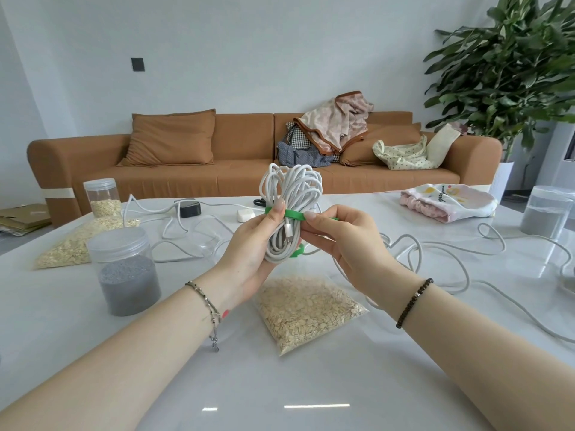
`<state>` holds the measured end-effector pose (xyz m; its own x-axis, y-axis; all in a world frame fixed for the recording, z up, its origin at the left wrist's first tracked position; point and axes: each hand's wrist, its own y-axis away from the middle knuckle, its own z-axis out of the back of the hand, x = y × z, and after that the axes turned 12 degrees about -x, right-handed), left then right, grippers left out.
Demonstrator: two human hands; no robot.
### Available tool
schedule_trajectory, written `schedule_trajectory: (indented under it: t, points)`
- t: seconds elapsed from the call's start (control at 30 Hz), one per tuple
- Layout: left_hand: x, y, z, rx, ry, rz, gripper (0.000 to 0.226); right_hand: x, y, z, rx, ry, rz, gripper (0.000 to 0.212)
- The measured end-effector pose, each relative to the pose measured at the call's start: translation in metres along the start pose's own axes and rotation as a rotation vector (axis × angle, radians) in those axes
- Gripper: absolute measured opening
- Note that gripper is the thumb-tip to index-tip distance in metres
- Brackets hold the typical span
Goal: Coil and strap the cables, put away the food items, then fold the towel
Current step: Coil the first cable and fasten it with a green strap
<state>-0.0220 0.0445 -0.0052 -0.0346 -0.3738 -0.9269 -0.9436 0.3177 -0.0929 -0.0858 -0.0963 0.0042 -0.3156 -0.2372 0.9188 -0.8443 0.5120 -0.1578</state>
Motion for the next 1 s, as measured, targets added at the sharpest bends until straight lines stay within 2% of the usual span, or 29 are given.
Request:
schedule_trajectory:
  t: [0.33, 0.6, 1.0]
  points:
    - [0.0006, 0.0014, -0.0026, 0.005, 0.028, 0.014, 0.056, -0.001, 0.0014, -0.001, 0.009, -0.058, -0.03, 0.028]
    - [-0.0019, 0.0022, -0.0034, 0.062, 0.009, 0.063, 0.052, -0.0002, 0.0009, 0.0002, 0.008, -0.052, 0.023, 0.023]
    - [0.0075, 0.0039, -0.0009, -0.008, -0.158, -0.141, 0.039, -0.0066, 0.0046, -0.003, -0.015, 0.022, 0.073, 0.018]
